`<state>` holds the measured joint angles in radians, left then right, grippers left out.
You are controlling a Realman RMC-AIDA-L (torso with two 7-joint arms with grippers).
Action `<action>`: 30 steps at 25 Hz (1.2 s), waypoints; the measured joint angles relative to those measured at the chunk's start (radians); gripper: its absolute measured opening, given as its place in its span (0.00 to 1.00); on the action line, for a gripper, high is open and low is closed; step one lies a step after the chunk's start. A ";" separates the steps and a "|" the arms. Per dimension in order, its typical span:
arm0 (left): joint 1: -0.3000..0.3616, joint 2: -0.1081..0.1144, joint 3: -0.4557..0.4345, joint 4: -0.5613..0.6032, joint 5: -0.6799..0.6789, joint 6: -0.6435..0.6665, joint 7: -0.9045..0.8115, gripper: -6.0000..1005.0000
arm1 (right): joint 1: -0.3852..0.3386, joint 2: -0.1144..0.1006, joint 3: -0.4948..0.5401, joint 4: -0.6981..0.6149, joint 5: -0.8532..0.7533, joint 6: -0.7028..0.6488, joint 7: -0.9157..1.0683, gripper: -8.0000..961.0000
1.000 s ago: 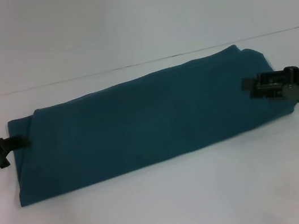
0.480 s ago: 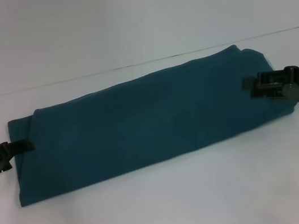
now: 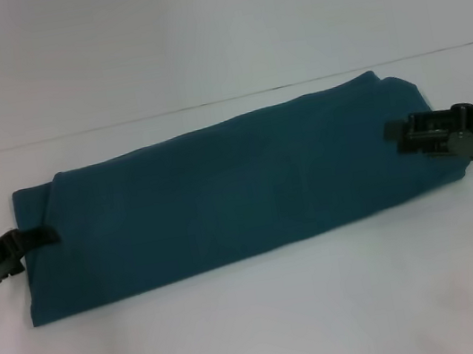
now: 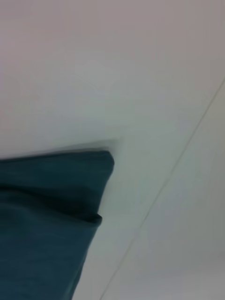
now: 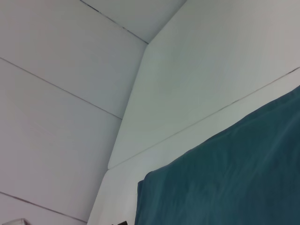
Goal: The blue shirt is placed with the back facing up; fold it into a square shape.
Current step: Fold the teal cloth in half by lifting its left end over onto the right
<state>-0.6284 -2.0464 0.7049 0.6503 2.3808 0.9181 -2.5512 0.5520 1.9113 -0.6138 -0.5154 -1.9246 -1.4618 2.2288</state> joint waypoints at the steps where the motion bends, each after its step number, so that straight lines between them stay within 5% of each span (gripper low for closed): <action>1: 0.000 0.000 0.000 -0.002 0.000 -0.001 0.001 0.82 | 0.000 0.000 0.000 0.000 0.000 0.000 0.000 0.59; 22: -0.043 -0.022 0.004 -0.014 -0.009 0.068 0.002 0.82 | -0.004 0.000 0.000 0.000 -0.001 0.003 0.000 0.59; 30: -0.052 -0.016 0.004 -0.005 -0.013 0.086 -0.001 0.66 | -0.007 0.000 0.019 0.000 -0.001 -0.001 0.000 0.59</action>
<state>-0.6805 -2.0619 0.7088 0.6458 2.3679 1.0044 -2.5524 0.5448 1.9113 -0.5950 -0.5154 -1.9252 -1.4631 2.2288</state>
